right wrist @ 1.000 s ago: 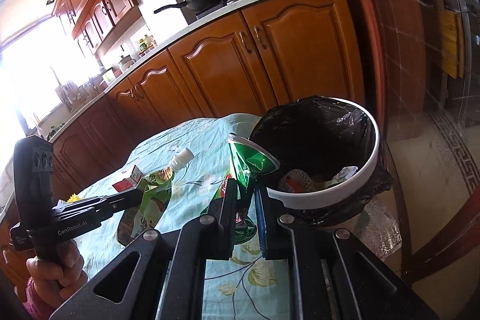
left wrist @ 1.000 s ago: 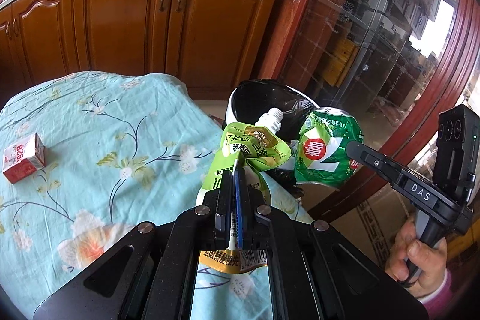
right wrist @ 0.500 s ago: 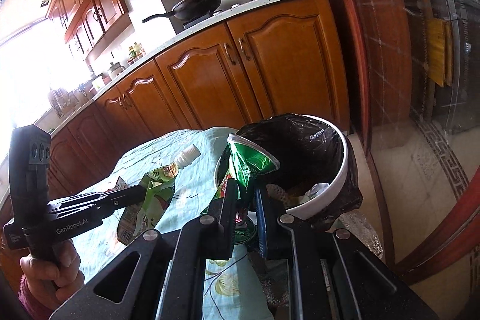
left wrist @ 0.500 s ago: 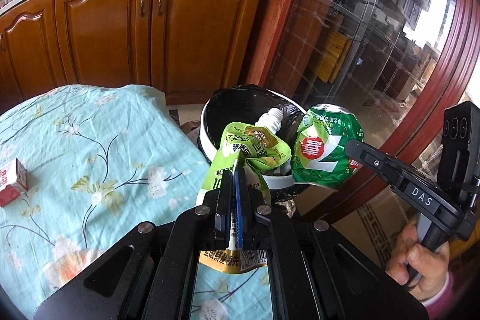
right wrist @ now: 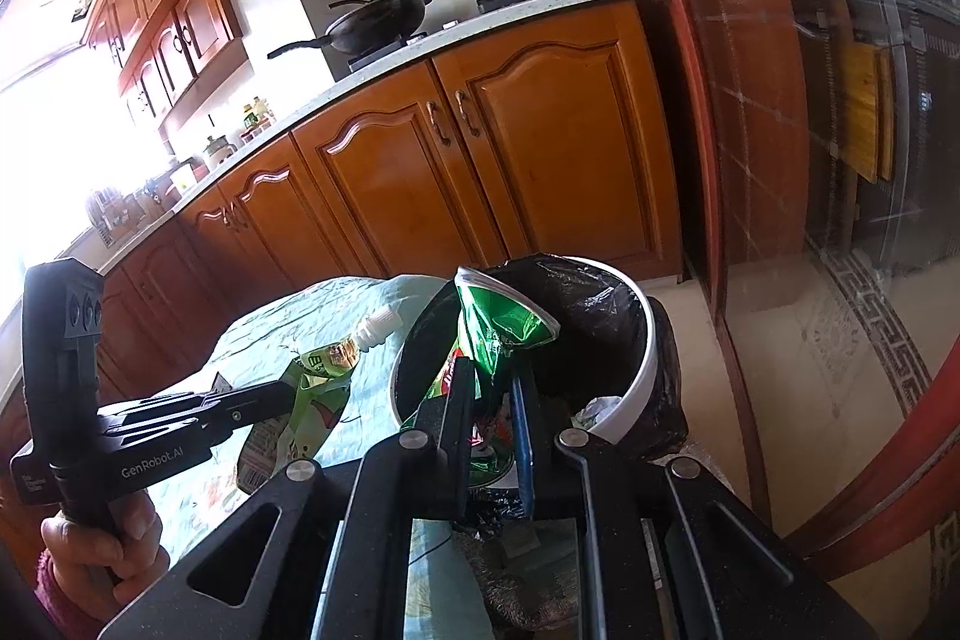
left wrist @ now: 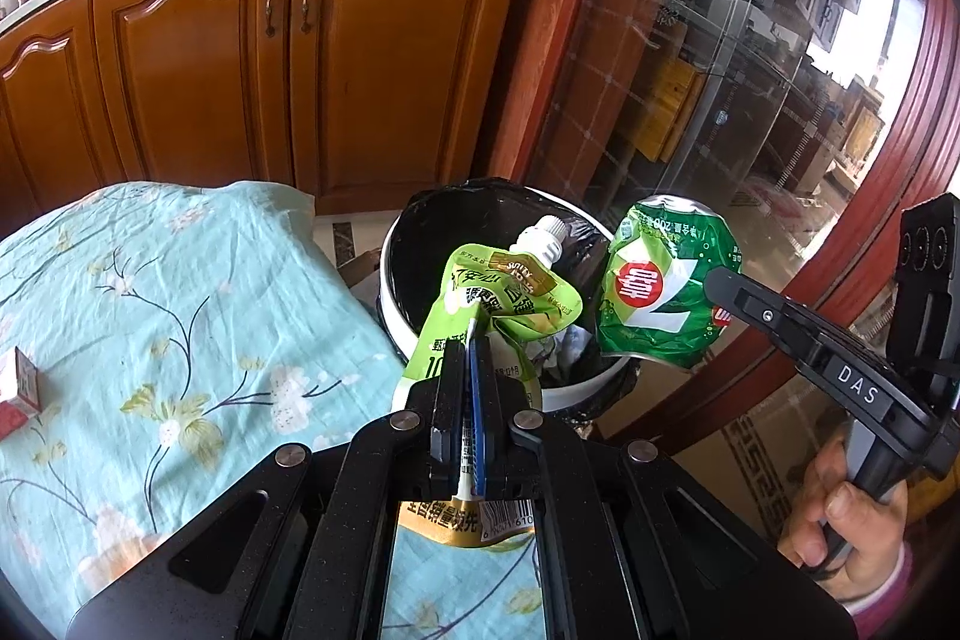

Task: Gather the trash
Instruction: 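Carry the green pouch and green can over the bin with both tools, then open both tools to drop the green pouch and can into the bin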

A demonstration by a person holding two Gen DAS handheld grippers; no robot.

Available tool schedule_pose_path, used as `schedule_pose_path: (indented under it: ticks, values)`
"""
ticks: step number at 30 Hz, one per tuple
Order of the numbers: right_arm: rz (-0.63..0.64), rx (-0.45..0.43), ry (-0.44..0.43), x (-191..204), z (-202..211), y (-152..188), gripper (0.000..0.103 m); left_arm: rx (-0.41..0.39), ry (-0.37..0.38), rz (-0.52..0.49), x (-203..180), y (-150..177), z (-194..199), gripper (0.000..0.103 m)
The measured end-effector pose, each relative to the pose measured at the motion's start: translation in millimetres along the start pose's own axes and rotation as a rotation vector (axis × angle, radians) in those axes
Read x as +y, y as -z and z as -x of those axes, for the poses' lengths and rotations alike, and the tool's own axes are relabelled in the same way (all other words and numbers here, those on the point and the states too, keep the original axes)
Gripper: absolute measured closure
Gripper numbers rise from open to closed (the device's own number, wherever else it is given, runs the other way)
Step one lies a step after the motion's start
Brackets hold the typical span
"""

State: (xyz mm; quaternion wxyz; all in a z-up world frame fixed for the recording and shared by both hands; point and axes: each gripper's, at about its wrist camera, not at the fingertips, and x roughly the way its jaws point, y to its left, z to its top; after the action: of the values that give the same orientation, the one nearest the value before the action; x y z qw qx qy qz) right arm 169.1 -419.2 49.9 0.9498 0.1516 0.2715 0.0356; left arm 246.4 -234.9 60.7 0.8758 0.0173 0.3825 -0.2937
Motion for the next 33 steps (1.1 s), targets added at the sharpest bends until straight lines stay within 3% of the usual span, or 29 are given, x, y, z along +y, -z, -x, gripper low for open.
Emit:
schedule_pose_path:
  ticks: [21, 33]
  values:
    - [0.071, 0.035, 0.058, -17.0, -31.3, -24.0, 0.091, 0.035, 0.02, -0.02, -14.9, -42.0, -44.8, 0.102]
    - [0.112, 0.08, 0.087, -18.6, -50.7, -27.7, 0.091, 0.083, -0.01, 0.006, -15.3, -45.2, -74.9, 0.102]
